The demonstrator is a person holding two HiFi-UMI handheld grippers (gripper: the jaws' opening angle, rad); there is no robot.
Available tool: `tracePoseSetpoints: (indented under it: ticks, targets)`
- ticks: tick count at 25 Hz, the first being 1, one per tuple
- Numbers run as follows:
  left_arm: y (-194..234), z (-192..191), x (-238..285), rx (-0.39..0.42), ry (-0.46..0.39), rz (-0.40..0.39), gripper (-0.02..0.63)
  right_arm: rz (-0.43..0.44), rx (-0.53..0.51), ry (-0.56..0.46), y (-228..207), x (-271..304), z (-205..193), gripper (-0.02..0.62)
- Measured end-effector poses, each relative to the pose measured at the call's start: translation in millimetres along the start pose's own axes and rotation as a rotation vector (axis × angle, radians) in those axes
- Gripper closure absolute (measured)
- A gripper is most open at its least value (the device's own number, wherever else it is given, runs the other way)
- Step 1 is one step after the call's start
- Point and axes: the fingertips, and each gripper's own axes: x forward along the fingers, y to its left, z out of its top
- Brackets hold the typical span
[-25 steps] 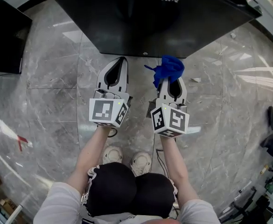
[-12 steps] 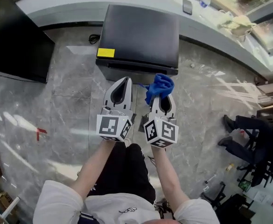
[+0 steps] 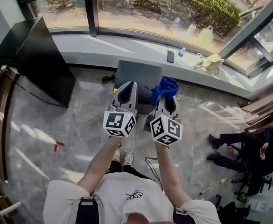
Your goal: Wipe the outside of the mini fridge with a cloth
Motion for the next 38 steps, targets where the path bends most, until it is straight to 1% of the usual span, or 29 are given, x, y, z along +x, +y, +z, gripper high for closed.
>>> tracePoseSetpoints:
  ticks: [1, 3, 5, 7, 10, 11, 15, 18, 21, 23, 27, 31, 34, 38]
  targets:
    - [-2, 10, -2, 0.004, -0.015, -0.002, 0.601, 0.007, -0.001, -0.017, 6, -2, 12, 0.515]
    - [2, 21, -12, -0.004, -0.028, 0.014, 0.601, 0.035, -0.018, -0.03, 21, -9, 21, 0.515]
    - [8, 21, -21, -0.019, -0.022, 0.029, 0.601, 0.086, -0.066, -0.029, 35, -15, 19, 0.515]
    - [5, 20, -25, 0.0, -0.004, 0.022, 0.601, 0.123, -0.078, -0.035, 39, -17, 14, 0.515]
    - [-6, 8, -43, 0.039, 0.031, 0.006, 0.601, 0.114, -0.007, -0.026, 30, -29, -4, 0.515]
    - [-9, 3, -50, 0.048, 0.04, 0.003, 0.601, 0.109, -0.001, -0.02, 28, -33, -8, 0.515]
    - [-11, 4, -64, 0.063, 0.06, -0.001, 0.601, 0.105, -0.022, -0.003, 32, -45, -12, 0.515]
    - [-14, 17, -68, 0.07, 0.042, -0.002, 0.601, 0.108, -0.046, 0.014, 35, -56, -15, 0.515]
    - [-22, 26, -69, 0.109, 0.019, -0.006, 0.601, 0.12, -0.075, 0.009, 36, -62, -12, 0.515]
    - [-24, 27, -73, 0.124, 0.016, -0.003, 0.601, 0.125, -0.075, 0.0, 36, -65, -9, 0.515]
    - [-19, 26, -83, 0.119, 0.016, 0.014, 0.601, 0.145, -0.081, -0.008, 46, -71, -9, 0.515]
    - [-13, 30, -93, 0.082, 0.016, 0.02, 0.601, 0.154, -0.086, 0.005, 58, -78, -14, 0.515]
    - [-7, 34, -97, 0.083, 0.012, 0.023, 0.601, 0.161, -0.088, 0.011, 66, -78, -17, 0.515]
    - [2, 33, -102, 0.082, 0.015, 0.026, 0.601, 0.168, -0.115, 0.028, 73, -81, -23, 0.515]
